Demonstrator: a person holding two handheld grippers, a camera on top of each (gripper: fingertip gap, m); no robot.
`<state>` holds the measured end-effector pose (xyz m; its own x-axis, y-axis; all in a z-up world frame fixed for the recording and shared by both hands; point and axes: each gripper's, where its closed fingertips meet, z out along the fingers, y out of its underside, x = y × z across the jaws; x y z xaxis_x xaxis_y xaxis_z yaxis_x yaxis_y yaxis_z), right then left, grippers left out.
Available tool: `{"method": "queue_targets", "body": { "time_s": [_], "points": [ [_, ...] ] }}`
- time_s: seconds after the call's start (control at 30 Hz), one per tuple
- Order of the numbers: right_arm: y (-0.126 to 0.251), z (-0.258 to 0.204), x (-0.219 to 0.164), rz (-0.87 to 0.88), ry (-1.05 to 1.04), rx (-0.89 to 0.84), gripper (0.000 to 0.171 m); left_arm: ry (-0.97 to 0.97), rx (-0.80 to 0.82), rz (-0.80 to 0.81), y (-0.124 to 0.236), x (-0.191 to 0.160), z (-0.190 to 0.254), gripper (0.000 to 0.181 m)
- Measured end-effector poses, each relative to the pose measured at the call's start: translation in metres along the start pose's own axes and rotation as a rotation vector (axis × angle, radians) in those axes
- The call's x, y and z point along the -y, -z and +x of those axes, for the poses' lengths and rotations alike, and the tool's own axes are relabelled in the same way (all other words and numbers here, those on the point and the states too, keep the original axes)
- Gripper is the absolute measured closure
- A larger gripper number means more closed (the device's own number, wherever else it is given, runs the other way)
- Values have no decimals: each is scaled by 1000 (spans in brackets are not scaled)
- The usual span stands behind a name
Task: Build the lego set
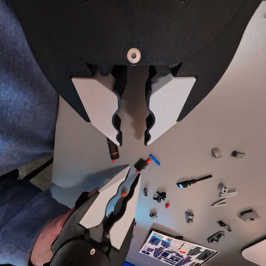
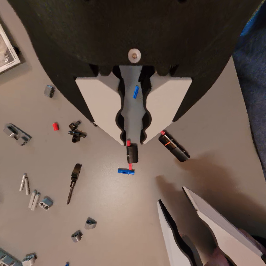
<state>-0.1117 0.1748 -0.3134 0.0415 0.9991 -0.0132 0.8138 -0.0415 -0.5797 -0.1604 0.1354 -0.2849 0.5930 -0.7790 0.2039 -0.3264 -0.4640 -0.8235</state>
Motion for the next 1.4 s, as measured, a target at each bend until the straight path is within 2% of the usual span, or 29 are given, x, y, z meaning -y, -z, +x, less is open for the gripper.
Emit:
{"method": "queue_targets", "body": {
  "time_s": [0.13, 0.3, 0.43, 0.6, 0.77, 0.87, 0.97, 1.17, 1.27, 1.4],
  "points": [
    [-6, 2, 1, 1, 11, -17, 169, -1, 0, -1, -1, 0, -1, 153],
    [-5, 1, 4, 27, 9, -23, 169, 4, 15, 12, 1, 2, -4, 152],
    [12, -8, 15, 111, 22, -44, 169, 25, 28, 31, 2, 7, -6, 151],
    [43, -25, 43, 289, 38, -146, 169, 147, -98, 133, -1, 28, 13, 148],
    [58, -43, 64, 478, -88, -180, 170, 302, -240, 298, 3, 58, 30, 150],
    [64, -46, 69, 570, -172, -201, 169, 377, -305, 377, 7, 69, 35, 159],
    [63, -49, 70, 608, -216, -204, 169, 405, -344, 436, 11, 75, 39, 170],
    [68, -51, 71, 651, -232, -232, 169, 405, -336, 477, 15, 80, 39, 173],
    [74, -43, 67, 672, -261, -258, 169, 445, -339, 524, 24, 84, 31, 161],
    [80, -36, 63, 706, -304, -264, 169, 470, -319, 480, 19, 75, 30, 156]
  ]
}}
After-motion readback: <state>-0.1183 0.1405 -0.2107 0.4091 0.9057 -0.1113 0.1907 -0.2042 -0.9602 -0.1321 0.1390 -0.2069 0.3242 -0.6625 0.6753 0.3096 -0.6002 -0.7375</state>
